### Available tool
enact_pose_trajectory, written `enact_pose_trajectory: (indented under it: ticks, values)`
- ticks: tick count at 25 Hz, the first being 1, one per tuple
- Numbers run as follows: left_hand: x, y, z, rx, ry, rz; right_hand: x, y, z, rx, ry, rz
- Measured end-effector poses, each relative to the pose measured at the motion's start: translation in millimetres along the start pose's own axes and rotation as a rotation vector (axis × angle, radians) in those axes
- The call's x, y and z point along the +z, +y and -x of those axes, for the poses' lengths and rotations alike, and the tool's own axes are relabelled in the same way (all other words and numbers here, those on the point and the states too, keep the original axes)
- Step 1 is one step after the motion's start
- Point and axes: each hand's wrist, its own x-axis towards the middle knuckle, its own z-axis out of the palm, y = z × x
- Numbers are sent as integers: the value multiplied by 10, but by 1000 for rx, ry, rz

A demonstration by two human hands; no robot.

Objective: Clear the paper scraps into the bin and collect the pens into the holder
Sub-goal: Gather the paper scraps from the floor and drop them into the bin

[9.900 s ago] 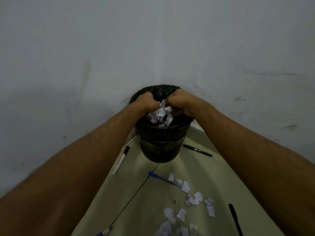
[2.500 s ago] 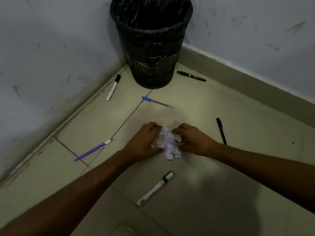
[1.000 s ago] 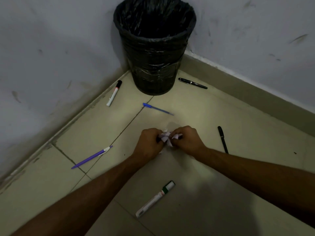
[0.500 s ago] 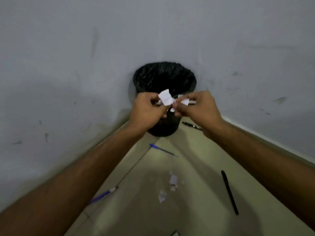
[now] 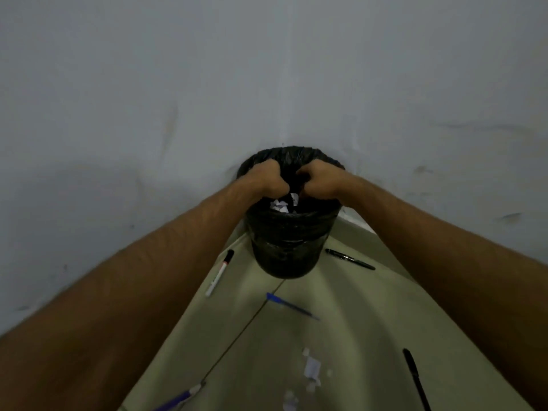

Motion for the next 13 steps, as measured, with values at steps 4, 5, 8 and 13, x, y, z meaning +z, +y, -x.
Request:
enact_pose_trajectory:
  ticks: [4, 5, 8, 13]
  values:
    - [122, -107, 377, 235, 251, 29, 219, 140, 707, -120, 674, -334]
    - [234, -173, 595, 367, 412, 105, 361, 198, 958, -122, 729, -413]
    - [741, -434, 1333, 559, 657, 296, 1053, 578, 1481, -74, 323, -300]
    - [1841, -882, 1999, 77, -125, 20, 1980, 1040, 1964, 29, -321, 66]
